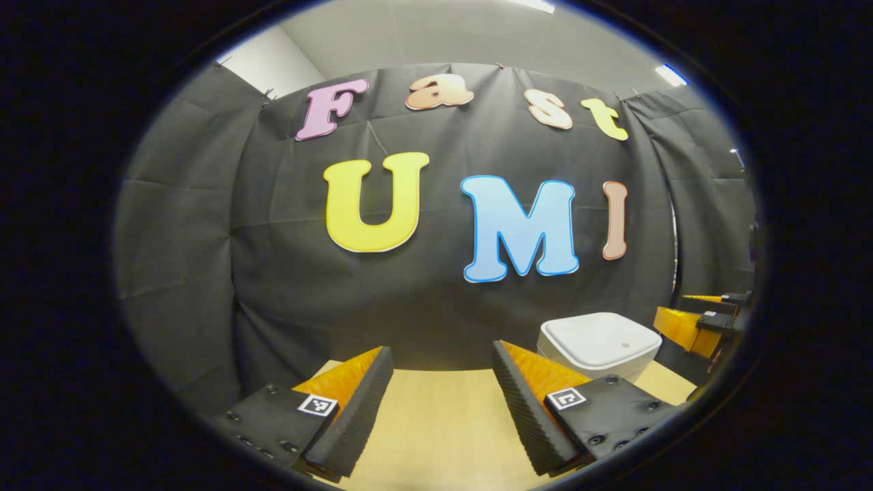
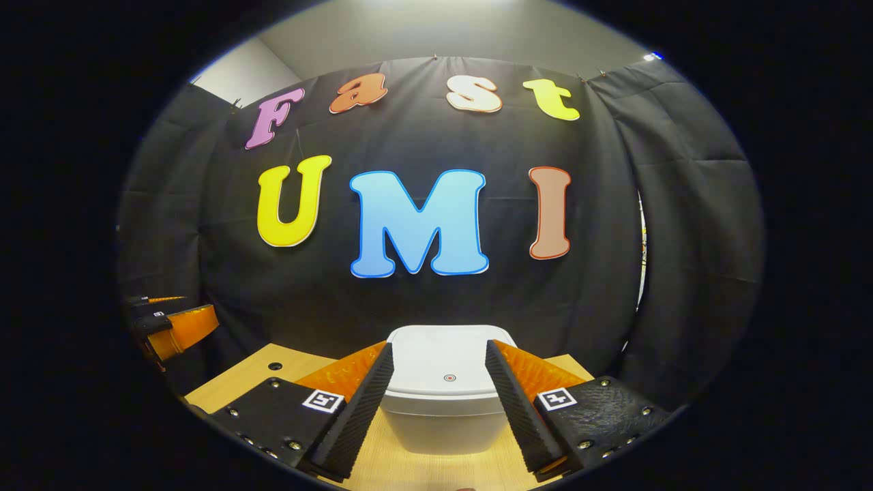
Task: Press the lid of the desktop garbage bin to open it, pick up the crumpled paper on the desktop and throw it into the bin, then pick up the pop can on the desktop and drop it into the bin, and finally close the garbage bin lid.
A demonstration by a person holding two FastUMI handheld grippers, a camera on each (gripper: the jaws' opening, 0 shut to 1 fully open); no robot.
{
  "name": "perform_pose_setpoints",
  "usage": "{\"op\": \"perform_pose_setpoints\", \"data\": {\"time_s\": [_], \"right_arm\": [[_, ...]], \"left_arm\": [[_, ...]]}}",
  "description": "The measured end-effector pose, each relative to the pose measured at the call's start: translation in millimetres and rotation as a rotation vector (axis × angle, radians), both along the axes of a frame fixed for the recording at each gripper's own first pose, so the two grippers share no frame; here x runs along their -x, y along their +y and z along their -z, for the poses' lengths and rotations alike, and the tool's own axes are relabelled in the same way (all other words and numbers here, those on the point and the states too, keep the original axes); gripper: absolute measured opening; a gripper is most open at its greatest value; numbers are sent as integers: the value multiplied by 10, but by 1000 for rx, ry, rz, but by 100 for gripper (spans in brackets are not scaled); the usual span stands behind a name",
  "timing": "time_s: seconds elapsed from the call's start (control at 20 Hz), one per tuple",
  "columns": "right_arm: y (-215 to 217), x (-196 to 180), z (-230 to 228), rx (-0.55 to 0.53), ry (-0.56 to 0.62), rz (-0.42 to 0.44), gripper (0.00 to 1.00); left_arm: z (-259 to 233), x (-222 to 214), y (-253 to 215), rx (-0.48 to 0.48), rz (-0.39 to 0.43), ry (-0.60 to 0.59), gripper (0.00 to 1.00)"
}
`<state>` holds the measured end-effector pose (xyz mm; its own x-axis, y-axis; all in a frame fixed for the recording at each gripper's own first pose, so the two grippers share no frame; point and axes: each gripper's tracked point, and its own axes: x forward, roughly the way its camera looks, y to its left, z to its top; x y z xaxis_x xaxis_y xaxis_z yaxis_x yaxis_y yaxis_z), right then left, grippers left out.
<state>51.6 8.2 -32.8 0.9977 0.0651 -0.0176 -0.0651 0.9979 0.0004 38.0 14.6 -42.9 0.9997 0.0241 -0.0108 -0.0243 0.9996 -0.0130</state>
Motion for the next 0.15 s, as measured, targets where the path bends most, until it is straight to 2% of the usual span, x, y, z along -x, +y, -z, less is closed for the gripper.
{"op": "perform_pose_setpoints", "data": {"time_s": [0.15], "right_arm": [[8, 67, -25, 15, -11, -3, 88]], "left_arm": [[-15, 90, 56, 2, -9, 4, 90]]}}
